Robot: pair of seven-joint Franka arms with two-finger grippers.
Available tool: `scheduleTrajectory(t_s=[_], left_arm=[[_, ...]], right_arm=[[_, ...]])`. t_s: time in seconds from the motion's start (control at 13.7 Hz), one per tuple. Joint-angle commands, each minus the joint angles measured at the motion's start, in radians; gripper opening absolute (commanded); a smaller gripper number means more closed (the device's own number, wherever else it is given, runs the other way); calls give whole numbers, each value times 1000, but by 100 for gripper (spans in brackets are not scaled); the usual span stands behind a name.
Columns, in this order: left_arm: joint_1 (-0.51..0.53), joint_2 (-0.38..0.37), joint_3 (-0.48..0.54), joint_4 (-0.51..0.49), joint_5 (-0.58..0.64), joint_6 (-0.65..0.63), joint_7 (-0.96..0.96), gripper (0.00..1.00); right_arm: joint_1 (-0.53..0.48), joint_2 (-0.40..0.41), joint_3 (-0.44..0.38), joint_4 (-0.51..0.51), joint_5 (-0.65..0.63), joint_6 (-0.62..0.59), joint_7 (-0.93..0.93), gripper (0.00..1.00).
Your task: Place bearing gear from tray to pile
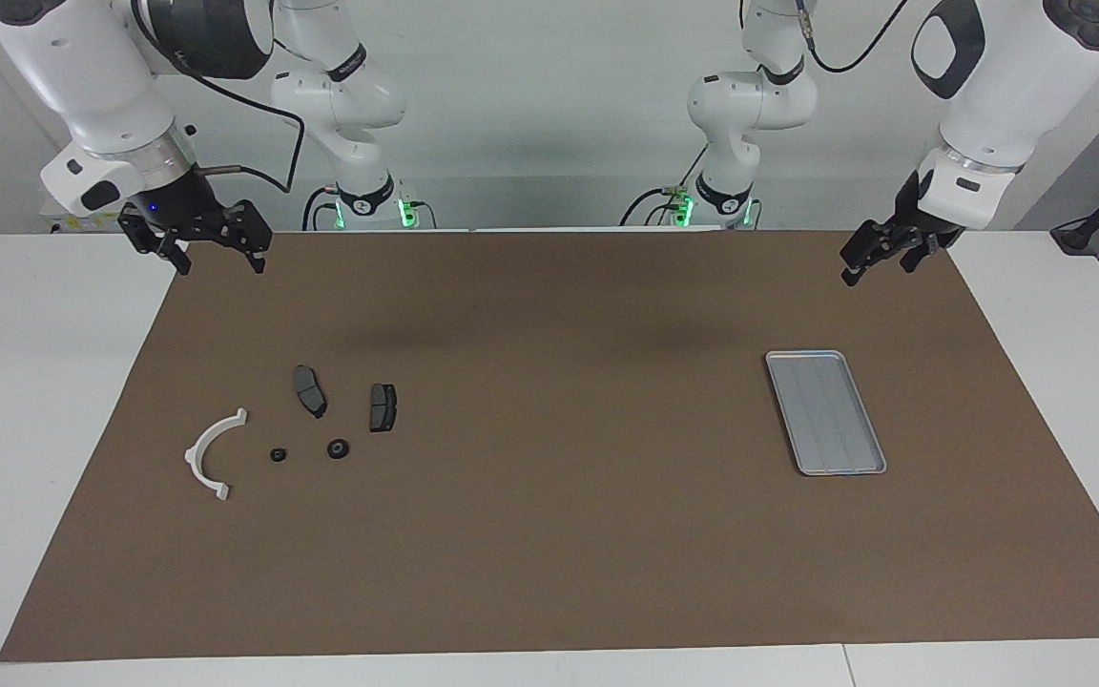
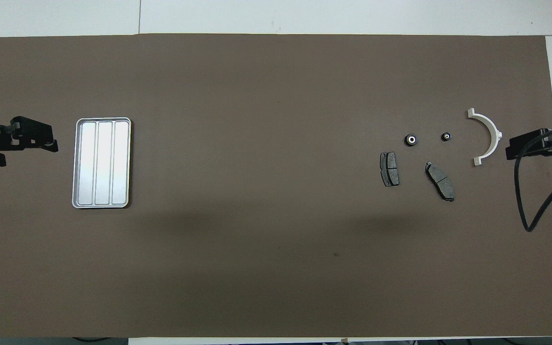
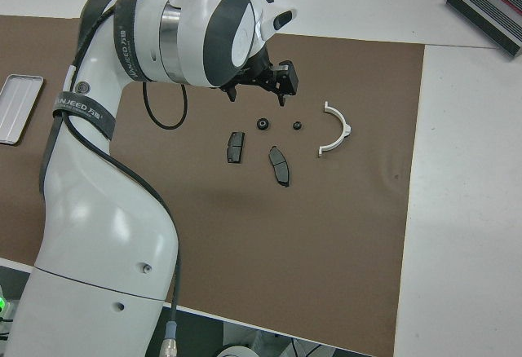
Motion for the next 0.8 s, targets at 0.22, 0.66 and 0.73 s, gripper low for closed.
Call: scheduleTrajectory(t_s=[0.22,0.66,0.73], left_arm=[[-2,-29,2,-33,-11,10,7,100],[0,-29,2,-33,-11,11,9,100],[-2,-29,2,-33,-11,11,7,100]], right_arm=[[-12,-23,6,-30,3,1,31,100],[-12,-23,6,-30,0,-2,43,100],[-12,-23,6,-30,0,-3,43,100]])
